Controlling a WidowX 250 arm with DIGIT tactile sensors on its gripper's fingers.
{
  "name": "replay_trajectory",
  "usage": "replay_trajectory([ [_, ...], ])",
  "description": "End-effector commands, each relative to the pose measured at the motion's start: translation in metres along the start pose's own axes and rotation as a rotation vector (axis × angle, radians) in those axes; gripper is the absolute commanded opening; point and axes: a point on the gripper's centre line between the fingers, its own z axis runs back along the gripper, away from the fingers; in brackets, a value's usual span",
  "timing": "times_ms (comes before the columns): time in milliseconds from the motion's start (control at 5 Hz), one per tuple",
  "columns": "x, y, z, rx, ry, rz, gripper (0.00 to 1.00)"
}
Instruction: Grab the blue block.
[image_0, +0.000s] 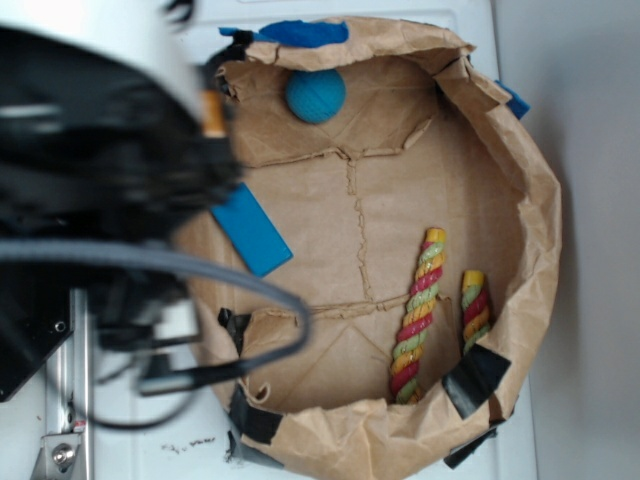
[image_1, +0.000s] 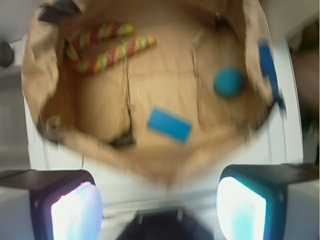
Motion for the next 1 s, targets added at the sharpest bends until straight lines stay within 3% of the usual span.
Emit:
replay_trajectory([
  [0,0.033,-0.005,-0.02,-0.182,-0.062,-0.454,1.0],
  [600,0.033,-0.005,-0.02,-0.182,-0.062,-0.454,1.0],
  [800,0.042,0.018,-0.059,-0.112,-0.054,-0.425,1.0],
])
